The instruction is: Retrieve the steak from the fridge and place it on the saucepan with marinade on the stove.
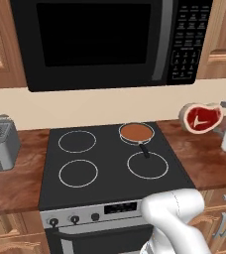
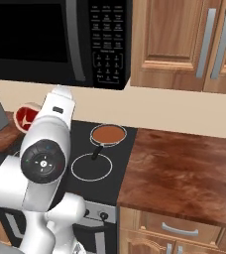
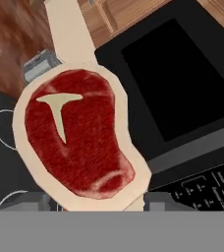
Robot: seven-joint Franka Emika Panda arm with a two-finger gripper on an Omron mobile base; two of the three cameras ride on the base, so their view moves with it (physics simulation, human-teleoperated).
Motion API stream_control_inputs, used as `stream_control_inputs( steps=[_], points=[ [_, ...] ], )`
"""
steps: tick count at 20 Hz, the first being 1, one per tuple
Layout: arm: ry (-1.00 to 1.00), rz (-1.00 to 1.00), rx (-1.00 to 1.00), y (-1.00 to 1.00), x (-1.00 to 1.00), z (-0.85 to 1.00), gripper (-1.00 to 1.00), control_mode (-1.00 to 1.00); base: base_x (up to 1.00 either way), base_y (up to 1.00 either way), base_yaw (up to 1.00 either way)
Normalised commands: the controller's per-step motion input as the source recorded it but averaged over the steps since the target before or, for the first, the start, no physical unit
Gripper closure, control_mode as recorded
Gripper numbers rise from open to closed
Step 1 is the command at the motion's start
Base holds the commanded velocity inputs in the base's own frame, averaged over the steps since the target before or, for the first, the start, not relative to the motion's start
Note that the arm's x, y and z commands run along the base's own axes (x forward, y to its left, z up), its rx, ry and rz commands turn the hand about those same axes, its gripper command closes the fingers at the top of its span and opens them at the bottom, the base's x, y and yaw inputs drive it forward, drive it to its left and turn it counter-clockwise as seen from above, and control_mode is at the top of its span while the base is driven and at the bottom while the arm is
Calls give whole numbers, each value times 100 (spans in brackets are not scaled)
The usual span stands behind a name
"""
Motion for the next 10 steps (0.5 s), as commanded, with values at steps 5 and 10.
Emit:
stream_control_inputs(
  steps=[5, 10],
  points=[
    [1, 0, 0, -11, 0, -75, 100, -100, 0, 0, 0],
    [1, -1, -1, -12, 6, -96, 100, -100, 0, 0, 0]
  ],
)
